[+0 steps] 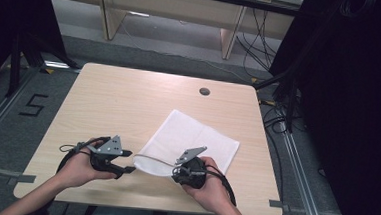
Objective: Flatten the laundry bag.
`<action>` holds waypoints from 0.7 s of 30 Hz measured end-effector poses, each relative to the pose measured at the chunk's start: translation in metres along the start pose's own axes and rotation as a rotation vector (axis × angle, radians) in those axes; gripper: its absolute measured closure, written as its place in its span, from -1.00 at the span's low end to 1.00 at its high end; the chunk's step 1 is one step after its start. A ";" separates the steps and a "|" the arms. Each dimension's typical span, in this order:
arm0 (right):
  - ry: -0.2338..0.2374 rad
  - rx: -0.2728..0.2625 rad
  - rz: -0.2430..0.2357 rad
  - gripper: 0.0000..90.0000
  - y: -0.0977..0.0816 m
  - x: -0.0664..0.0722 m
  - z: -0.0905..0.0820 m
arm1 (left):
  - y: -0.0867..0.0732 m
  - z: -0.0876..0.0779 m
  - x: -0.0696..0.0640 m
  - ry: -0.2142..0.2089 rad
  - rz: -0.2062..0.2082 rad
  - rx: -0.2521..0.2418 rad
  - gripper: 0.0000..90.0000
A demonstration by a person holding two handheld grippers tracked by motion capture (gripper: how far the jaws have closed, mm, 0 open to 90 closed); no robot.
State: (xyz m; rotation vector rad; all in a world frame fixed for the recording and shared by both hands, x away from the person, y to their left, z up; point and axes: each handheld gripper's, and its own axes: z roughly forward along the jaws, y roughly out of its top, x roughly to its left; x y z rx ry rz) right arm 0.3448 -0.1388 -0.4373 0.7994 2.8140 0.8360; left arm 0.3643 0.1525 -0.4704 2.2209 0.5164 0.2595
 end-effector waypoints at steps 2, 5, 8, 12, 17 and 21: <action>0.004 0.005 0.003 0.94 0.000 0.001 0.000 | 0.000 0.001 -0.001 -0.005 0.002 0.002 -0.04; 0.010 0.012 -0.006 0.94 -0.003 0.002 0.002 | 0.001 0.002 -0.003 -0.018 0.007 -0.005 -0.04; 0.008 0.033 0.014 0.93 -0.005 0.005 0.003 | 0.001 0.002 -0.004 -0.031 0.020 -0.001 -0.04; 0.009 0.048 0.012 0.93 -0.007 0.005 0.007 | 0.003 0.003 -0.009 -0.043 0.047 0.006 -0.02; 0.016 0.081 0.029 0.92 -0.011 0.007 0.013 | 0.002 0.006 -0.013 -0.064 0.070 0.004 0.08; 0.030 0.096 0.043 0.92 -0.014 0.009 0.017 | 0.001 0.009 -0.015 -0.085 0.093 0.027 0.16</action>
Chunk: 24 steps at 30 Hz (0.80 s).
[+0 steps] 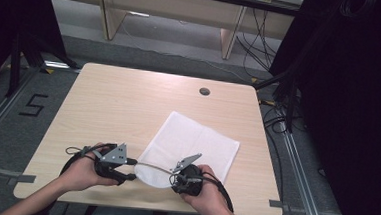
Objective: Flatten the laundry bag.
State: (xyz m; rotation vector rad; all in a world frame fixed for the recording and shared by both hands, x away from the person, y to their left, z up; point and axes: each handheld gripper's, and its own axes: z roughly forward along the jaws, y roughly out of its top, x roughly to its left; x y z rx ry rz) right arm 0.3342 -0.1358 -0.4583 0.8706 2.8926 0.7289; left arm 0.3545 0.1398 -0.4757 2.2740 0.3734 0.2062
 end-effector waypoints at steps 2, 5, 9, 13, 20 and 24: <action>-0.001 0.006 0.002 0.92 -0.001 -0.001 0.001 | 0.000 0.001 0.000 -0.008 0.019 0.018 0.21; -0.002 0.014 0.008 0.91 -0.002 -0.001 0.002 | 0.000 0.002 -0.002 -0.017 0.016 0.022 0.26; -0.005 0.032 0.020 0.86 -0.004 -0.003 0.003 | 0.000 0.007 -0.006 -0.035 0.025 0.051 0.39; 0.006 0.029 0.029 0.75 -0.005 -0.003 0.002 | 0.001 0.009 -0.008 -0.022 0.027 0.075 0.50; 0.017 -0.023 0.103 0.44 -0.004 -0.004 -0.019 | 0.005 0.011 -0.009 0.006 0.069 0.103 0.79; 0.027 -0.059 0.132 0.36 -0.003 -0.006 -0.031 | 0.007 0.013 -0.010 0.001 0.116 0.147 0.81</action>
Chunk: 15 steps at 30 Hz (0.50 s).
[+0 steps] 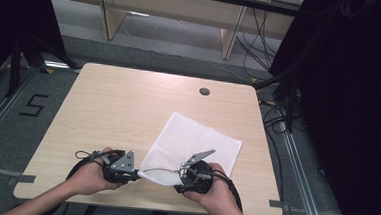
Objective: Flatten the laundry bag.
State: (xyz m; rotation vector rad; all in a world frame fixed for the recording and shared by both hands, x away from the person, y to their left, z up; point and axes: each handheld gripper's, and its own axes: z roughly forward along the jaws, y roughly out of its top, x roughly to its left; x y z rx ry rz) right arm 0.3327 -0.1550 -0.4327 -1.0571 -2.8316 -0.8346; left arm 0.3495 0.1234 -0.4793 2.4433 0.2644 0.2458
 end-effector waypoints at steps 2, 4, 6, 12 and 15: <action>-0.003 -0.021 0.000 0.32 0.001 -0.001 -0.006 | 0.000 0.002 -0.002 0.002 -0.008 -0.011 0.82; 0.011 -0.038 0.022 0.29 0.002 -0.002 -0.011 | 0.000 0.001 -0.001 0.001 0.010 0.004 0.82; 0.026 -0.068 0.038 0.29 0.003 -0.005 -0.017 | 0.000 0.002 -0.001 0.002 0.012 0.007 0.82; 0.005 -0.091 0.111 0.31 0.008 -0.007 -0.033 | -0.001 0.005 -0.004 -0.001 -0.008 -0.002 0.82; -0.002 -0.112 0.104 0.34 0.008 -0.014 -0.038 | -0.001 0.005 -0.003 -0.011 0.022 0.028 0.82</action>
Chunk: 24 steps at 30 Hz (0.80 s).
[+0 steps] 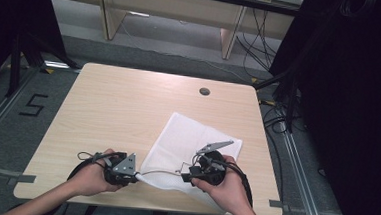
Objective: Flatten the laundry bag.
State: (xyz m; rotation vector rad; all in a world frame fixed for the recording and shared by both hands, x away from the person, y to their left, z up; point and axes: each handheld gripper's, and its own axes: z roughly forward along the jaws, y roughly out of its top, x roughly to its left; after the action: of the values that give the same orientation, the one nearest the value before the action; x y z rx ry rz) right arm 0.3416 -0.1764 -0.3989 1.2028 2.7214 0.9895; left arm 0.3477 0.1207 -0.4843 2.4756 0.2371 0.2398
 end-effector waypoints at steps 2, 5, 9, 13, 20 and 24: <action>-0.016 -0.017 0.031 0.42 0.001 -0.005 -0.005 | 0.000 0.001 0.000 -0.007 0.014 0.002 0.82; -0.043 -0.035 0.049 0.48 0.002 -0.011 -0.010 | -0.001 0.002 -0.002 -0.002 -0.009 -0.004 0.82; -0.125 0.062 0.094 0.83 -0.004 -0.029 -0.008 | -0.001 0.003 -0.003 -0.004 -0.018 -0.010 0.82; -0.153 0.142 0.125 0.95 -0.016 -0.044 0.003 | -0.002 0.004 -0.004 -0.008 -0.028 -0.017 0.82; -0.164 0.251 0.168 1.00 -0.045 -0.070 0.027 | -0.001 0.004 -0.004 -0.018 -0.010 -0.004 0.82; -0.171 0.305 0.210 1.00 -0.049 -0.071 0.034 | 0.000 0.004 -0.005 -0.024 -0.009 -0.005 0.82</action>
State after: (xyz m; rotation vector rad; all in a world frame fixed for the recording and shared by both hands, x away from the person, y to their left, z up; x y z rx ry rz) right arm 0.3676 -0.2304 -0.4703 1.5645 2.7183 0.4606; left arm 0.3442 0.1174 -0.4882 2.4706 0.2373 0.2071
